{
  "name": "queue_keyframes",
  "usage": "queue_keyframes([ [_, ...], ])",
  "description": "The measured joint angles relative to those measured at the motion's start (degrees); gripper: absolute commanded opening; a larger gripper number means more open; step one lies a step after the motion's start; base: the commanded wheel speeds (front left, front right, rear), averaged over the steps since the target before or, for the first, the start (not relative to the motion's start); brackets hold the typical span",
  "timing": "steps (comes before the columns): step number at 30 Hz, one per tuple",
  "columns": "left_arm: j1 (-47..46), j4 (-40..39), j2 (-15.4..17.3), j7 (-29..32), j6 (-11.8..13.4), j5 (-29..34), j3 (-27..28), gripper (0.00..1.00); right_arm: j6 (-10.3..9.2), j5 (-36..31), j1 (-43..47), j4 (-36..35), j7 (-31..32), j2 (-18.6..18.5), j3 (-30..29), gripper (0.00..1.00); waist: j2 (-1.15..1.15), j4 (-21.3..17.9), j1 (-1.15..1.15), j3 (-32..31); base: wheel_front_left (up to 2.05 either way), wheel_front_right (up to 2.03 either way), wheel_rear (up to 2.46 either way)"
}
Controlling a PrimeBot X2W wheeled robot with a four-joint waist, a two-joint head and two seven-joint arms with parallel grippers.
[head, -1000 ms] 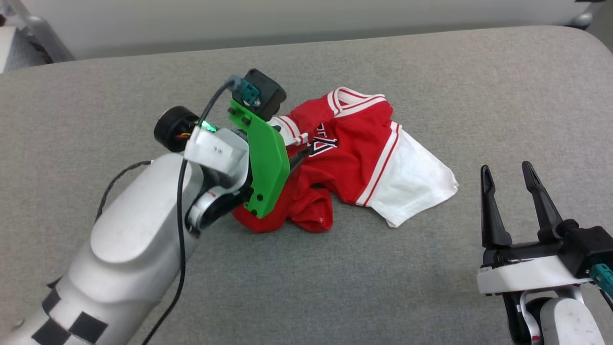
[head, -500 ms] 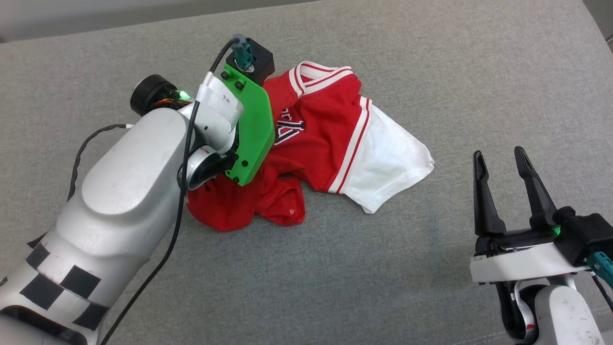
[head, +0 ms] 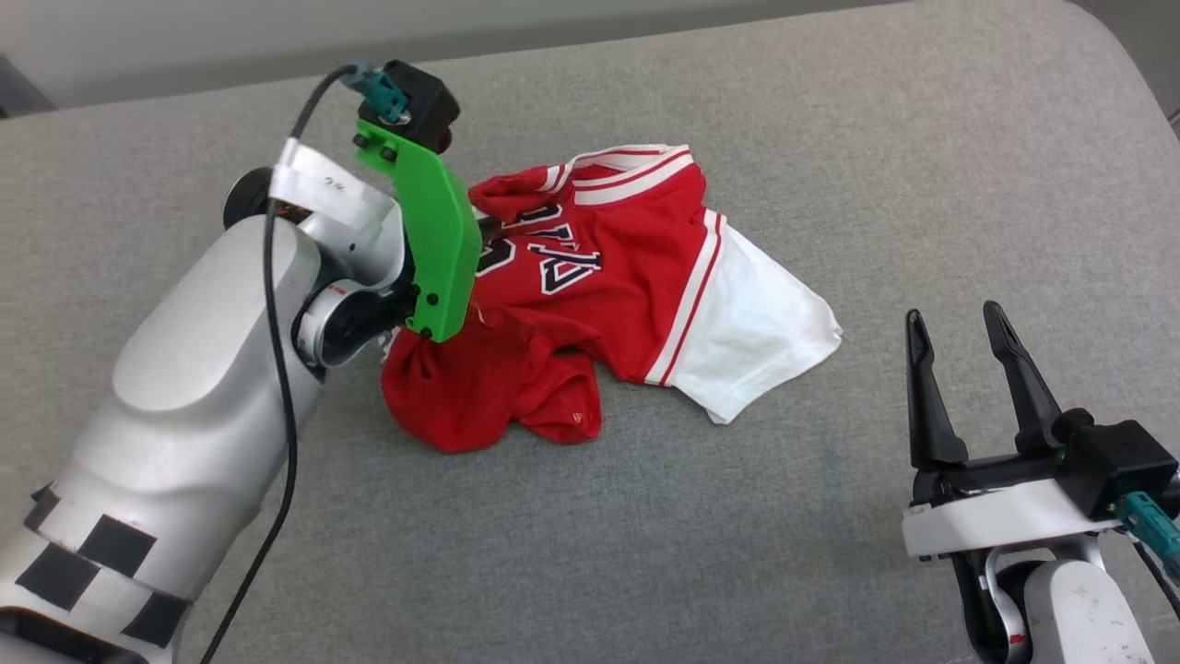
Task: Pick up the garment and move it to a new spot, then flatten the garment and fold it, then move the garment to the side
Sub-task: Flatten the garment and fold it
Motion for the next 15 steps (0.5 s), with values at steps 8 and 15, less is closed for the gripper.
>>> queue_keyframes([
  [8, 4.22, -3.14, 4.04, 0.69, 1.45, -6.5, 4.97, 0.0, 0.0, -1.51, 2.15, 0.12, 0.0, -0.03, -0.42, 1.0, 0.0, 3.67, 0.0, -3.95, 0.0, 0.0, 0.0],
  [15, 3.91, -3.05, 10.33, 4.57, 4.55, -7.89, 7.81, 0.0, 0.0, -2.03, 0.13, -0.47, 0.0, 0.0, 1.24, 1.0, 0.0, 6.82, 0.0, -2.14, 0.0, 0.0, 0.0],
])
